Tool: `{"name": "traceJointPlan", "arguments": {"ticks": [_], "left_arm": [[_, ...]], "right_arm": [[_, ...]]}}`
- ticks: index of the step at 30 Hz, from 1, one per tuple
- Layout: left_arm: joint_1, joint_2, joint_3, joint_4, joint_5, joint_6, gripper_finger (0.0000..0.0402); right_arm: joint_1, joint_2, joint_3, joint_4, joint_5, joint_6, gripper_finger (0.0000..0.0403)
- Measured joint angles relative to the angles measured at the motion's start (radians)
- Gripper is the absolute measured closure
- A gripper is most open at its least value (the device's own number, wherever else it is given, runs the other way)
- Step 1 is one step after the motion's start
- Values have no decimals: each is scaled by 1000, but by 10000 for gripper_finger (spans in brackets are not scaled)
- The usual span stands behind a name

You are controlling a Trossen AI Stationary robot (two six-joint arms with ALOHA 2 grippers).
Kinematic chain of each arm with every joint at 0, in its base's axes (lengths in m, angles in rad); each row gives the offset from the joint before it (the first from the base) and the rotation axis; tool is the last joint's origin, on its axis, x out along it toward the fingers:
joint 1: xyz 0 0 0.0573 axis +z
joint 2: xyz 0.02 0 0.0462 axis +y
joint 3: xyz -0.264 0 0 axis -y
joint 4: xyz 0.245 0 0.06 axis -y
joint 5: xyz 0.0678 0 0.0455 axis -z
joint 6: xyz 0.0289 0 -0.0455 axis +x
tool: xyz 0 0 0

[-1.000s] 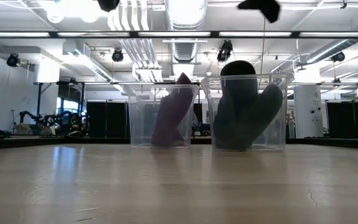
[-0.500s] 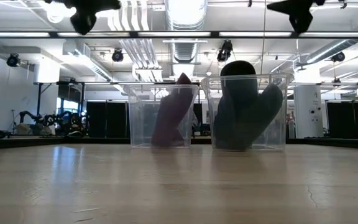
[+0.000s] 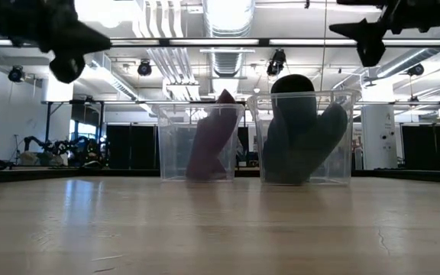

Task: Pick & Place hat
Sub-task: Return to Home Position

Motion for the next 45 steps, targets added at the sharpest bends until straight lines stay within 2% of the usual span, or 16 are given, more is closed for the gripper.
{"name": "traceJointPlan", "arguments": {"ticks": [6,11,19,21,23,26,32,35,39,45], "left_arm": [[0,-119,-105,8,-7,-46,374],[0,-180,-139,6,-15,-18,374],[0,-198,-158,5,-15,-24,374],[-2,-197,-159,11,-6,-91,374],[-6,-196,-159,30,13,-35,374],[-6,-199,-160,55,45,97,374],[-6,-200,-164,59,46,121,374],[-5,-204,-177,59,46,123,374],[-5,-207,-198,60,46,101,374],[-5,-207,-236,59,22,57,374]], "right_arm": [[0,0,-82,115,4,8,193],[-1,2,-128,121,8,7,193],[-1,3,-215,109,7,6,193],[-3,3,-234,141,38,37,193],[-4,0,-248,218,81,8,193],[4,0,-270,336,-16,-134,193],[4,-39,-331,475,-138,-231,193],[2,-84,-381,483,-150,-218,193],[3,-141,-381,377,-153,-204,193],[3,-176,-380,360,-153,-260,193]]}}
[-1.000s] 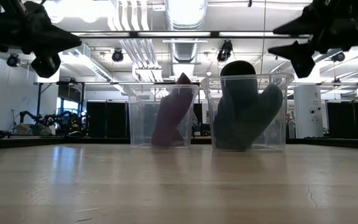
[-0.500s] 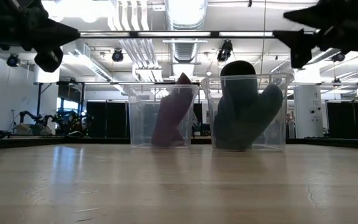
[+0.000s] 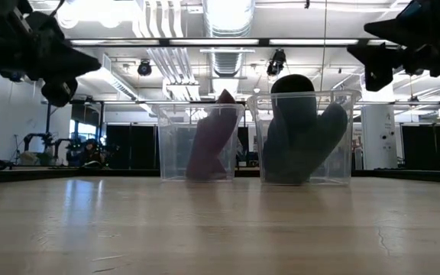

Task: Pick & Place hat
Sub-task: Return to Home Position

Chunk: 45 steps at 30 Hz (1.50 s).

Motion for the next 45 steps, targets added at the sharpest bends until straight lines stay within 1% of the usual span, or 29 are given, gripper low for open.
{"name": "traceJointPlan", "arguments": {"ticks": [6,12,16,22,26,33,37,45], "left_arm": [[0,0,-39,-7,-1,-1,374],[2,-2,-77,21,2,-3,374],[2,-42,-78,21,2,-3,374],[5,-95,-79,23,2,-2,374],[14,-133,-79,26,2,-2,374],[17,-137,-84,51,1,-2,374],[16,-137,-86,54,1,-2,374],[16,-137,-87,55,2,-2,374]], "right_arm": [[0,-2,1,6,0,112,193],[0,4,1,3,0,113,193],[0,-4,1,-7,0,113,193],[-11,-59,1,-24,0,113,193],[-26,-124,0,-27,1,113,193],[-51,-256,0,-23,1,113,193],[-61,-309,0,-27,1,113,193],[-67,-320,0,-29,1,113,193]]}}
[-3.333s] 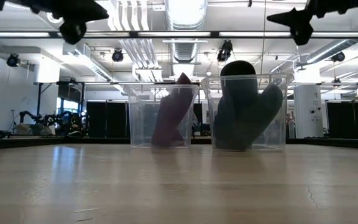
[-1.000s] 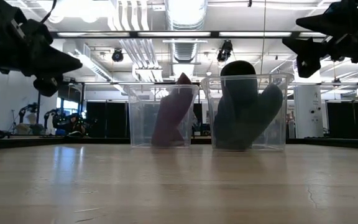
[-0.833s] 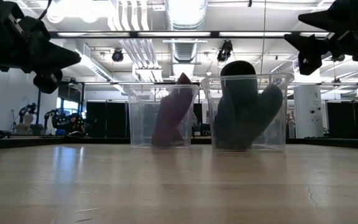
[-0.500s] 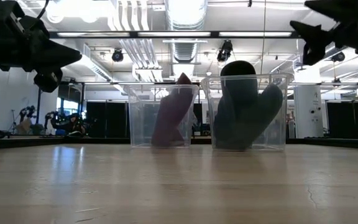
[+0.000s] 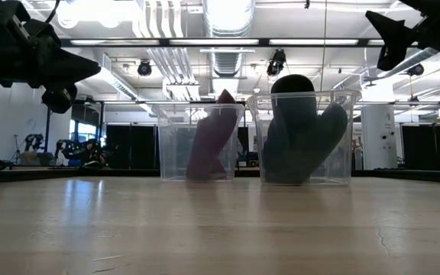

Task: Pick & Place hat
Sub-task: Return to Home Position

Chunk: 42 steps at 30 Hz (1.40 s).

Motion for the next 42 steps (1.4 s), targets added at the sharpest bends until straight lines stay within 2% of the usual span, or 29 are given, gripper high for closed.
{"name": "traceJointPlan", "arguments": {"ticks": [24,26,30,33,39,42], "left_arm": [[0,3,0,-1,0,0,374],[-1,3,0,-1,0,0,374],[-1,3,0,-1,0,0,374],[-1,4,0,-1,0,0,374],[0,4,0,-1,0,0,374],[0,4,0,-1,0,0,374]], "right_arm": [[1,0,0,-1,0,-1,193],[1,0,0,-27,-4,-63,193],[18,0,0,-118,-5,-343,193],[52,0,0,-201,-5,-461,193],[140,0,0,-389,-8,-427,193],[175,0,0,-409,-9,-446,193]]}}
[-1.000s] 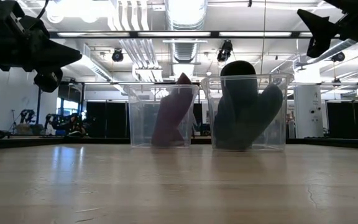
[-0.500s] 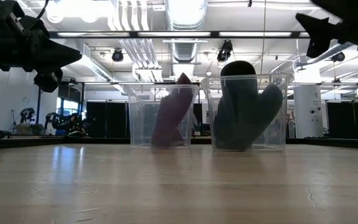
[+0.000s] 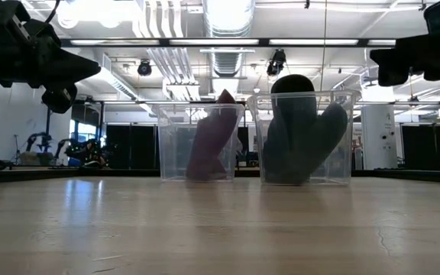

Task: Pick & Place hat
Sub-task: Return to Home Position

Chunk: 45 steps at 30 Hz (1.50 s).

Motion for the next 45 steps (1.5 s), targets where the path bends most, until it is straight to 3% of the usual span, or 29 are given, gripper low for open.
{"name": "traceJointPlan", "arguments": {"ticks": [7,15,24,45], "left_arm": [[0,0,0,0,0,0,374],[0,0,0,0,0,0,374],[0,0,0,0,0,0,374],[0,-3,0,0,0,0,374]], "right_arm": [[16,0,0,-1,0,-91,193],[-68,0,0,-2,19,85,193],[-116,10,0,-6,65,24,193],[-116,29,0,-8,64,118,193]]}}
